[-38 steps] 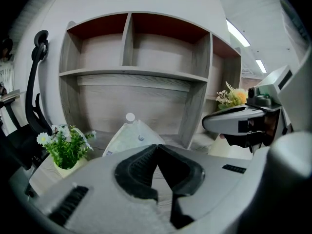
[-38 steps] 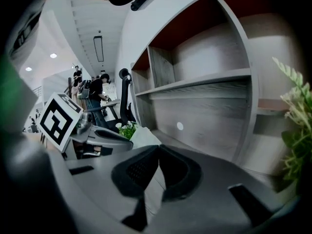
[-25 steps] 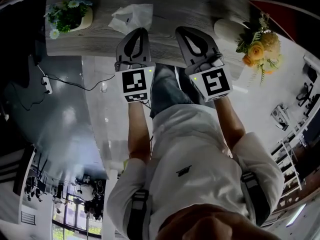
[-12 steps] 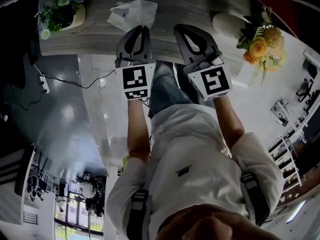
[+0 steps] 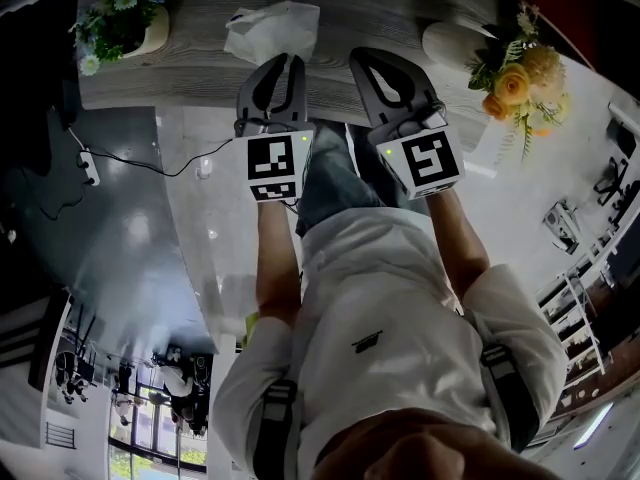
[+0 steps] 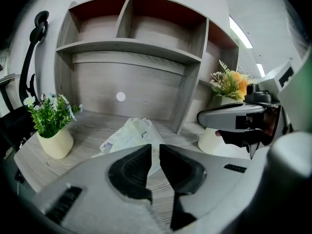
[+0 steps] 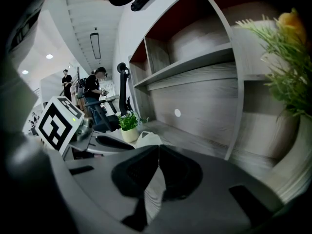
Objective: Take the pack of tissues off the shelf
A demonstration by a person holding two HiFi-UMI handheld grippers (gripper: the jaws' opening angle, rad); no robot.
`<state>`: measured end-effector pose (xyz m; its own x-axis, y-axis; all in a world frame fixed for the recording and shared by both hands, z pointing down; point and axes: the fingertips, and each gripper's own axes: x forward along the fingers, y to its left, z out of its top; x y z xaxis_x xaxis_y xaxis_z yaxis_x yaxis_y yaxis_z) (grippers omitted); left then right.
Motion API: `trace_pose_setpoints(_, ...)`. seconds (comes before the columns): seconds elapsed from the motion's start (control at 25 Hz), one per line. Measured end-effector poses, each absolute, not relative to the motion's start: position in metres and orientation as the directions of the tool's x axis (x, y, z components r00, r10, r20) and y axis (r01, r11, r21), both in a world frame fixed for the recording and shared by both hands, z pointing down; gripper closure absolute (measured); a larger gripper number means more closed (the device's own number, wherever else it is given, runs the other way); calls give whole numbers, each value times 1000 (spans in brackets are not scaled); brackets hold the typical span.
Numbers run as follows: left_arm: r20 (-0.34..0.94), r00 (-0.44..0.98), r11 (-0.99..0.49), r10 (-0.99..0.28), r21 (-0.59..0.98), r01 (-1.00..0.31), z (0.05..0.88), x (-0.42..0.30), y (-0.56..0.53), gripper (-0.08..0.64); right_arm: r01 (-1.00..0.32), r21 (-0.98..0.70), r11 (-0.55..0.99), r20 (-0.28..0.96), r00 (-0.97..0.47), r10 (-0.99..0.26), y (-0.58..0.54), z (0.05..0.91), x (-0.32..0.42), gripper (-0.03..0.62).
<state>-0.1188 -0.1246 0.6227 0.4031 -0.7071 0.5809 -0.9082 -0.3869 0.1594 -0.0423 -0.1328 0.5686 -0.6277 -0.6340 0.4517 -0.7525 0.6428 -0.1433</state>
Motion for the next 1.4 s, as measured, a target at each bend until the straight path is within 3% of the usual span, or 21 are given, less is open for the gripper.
trace_pose_setpoints(1.4,574,359,-348,-736,134,-928,592,-138,-109,526,-731,-115,672,490,-631,-602,-123,565,-50,568)
